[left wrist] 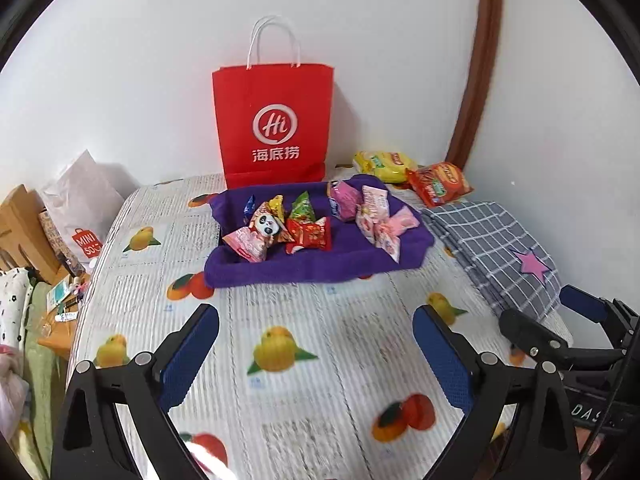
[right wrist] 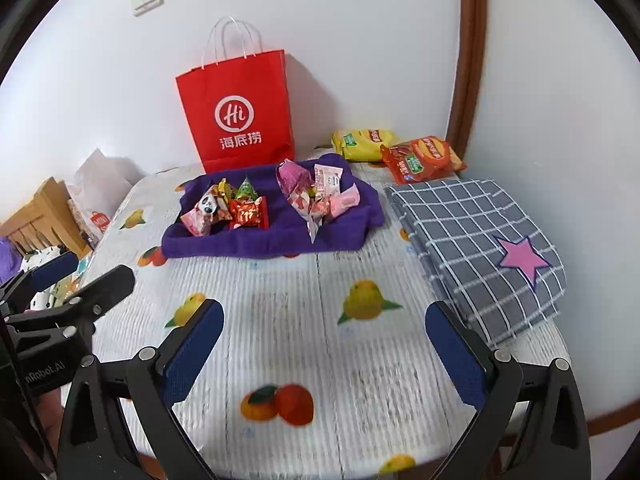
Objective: Organize snacks
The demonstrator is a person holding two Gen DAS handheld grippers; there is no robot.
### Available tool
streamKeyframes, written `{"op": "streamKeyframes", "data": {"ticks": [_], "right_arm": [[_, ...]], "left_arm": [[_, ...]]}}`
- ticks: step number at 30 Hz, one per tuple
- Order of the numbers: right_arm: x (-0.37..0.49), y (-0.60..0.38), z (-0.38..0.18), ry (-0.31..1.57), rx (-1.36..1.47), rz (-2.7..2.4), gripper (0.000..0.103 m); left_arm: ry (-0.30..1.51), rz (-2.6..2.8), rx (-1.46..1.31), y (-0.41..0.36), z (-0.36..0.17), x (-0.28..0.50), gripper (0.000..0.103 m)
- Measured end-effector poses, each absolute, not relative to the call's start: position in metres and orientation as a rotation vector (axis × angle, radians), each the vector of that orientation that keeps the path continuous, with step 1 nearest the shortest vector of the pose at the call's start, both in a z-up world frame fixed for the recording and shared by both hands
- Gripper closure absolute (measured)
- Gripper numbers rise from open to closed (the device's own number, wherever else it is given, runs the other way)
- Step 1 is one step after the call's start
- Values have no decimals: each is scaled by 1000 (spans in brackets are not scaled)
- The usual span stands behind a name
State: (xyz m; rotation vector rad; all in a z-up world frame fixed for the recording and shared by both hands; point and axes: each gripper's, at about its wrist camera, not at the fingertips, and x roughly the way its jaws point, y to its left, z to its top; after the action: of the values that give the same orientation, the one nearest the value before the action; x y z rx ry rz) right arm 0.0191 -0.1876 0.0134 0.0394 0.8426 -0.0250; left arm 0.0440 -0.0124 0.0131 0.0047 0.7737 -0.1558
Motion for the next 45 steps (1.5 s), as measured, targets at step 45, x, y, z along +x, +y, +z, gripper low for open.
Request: {"op": "streamKeyframes", "data": {"ticks": [45], "right_arm": [[-69, -207, 28, 745, 70, -64, 3]], "left_arm": [[716, -128, 16, -25, 21, -37, 5]]}}
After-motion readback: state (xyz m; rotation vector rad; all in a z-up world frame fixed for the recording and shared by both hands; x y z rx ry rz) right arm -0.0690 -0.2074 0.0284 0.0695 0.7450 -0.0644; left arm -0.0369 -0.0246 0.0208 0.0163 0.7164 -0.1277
